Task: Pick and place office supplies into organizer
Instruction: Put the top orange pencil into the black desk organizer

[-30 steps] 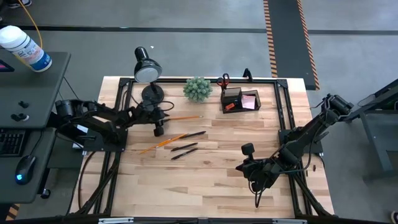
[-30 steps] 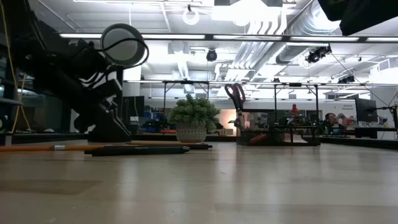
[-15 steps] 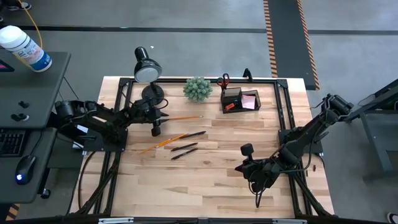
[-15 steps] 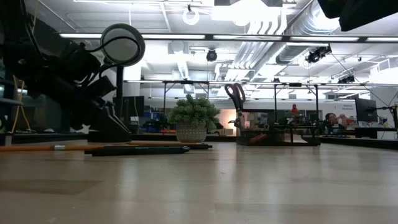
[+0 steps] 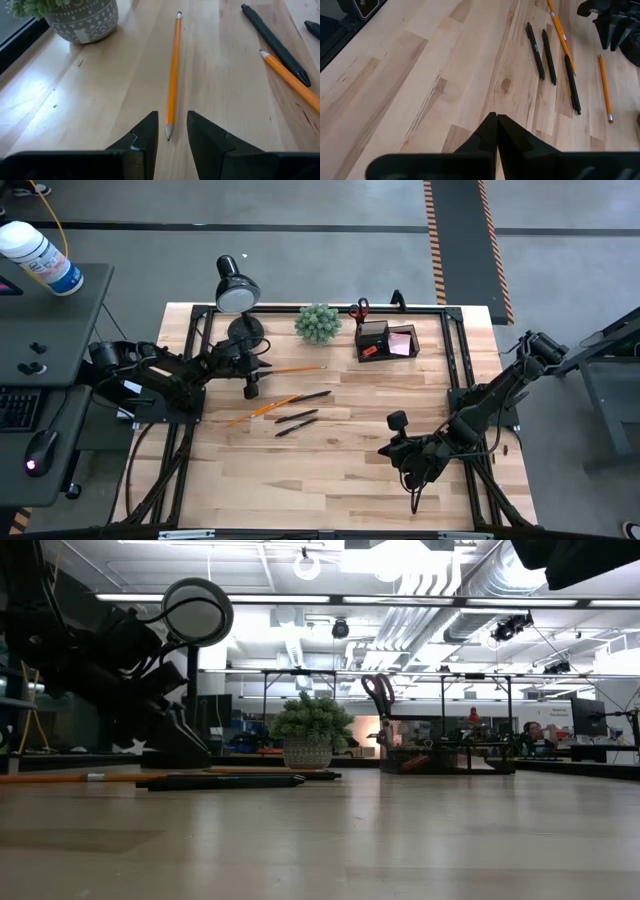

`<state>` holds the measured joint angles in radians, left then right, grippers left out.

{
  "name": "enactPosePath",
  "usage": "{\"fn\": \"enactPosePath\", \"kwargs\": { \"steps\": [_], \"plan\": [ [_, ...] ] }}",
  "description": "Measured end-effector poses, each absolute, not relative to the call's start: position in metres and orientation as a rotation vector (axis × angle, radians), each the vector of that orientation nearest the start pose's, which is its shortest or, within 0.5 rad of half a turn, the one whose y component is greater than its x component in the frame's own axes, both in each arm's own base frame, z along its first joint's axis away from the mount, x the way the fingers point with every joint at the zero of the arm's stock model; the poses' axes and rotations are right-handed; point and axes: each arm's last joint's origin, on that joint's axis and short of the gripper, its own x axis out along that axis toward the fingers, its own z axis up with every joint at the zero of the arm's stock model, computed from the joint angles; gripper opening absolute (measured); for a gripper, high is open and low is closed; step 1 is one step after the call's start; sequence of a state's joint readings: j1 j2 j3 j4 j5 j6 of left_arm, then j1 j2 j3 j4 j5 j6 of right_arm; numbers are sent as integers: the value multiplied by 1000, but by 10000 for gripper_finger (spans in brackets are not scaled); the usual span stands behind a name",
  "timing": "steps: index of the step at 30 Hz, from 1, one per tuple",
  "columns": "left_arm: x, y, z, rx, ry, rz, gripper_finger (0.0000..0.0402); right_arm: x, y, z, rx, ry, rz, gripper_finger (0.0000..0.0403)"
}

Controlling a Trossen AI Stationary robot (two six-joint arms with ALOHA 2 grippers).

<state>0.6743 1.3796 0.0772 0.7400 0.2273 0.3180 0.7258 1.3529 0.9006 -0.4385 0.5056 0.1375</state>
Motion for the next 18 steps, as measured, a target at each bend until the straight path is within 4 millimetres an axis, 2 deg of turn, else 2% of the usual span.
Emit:
{"fn": "enactPosePath", "kwargs": {
  "steps": [18],
  "plan": [
    [139,104,91,67,584,382,92,211,169,235,-390,735,157,3]
  ]
}}
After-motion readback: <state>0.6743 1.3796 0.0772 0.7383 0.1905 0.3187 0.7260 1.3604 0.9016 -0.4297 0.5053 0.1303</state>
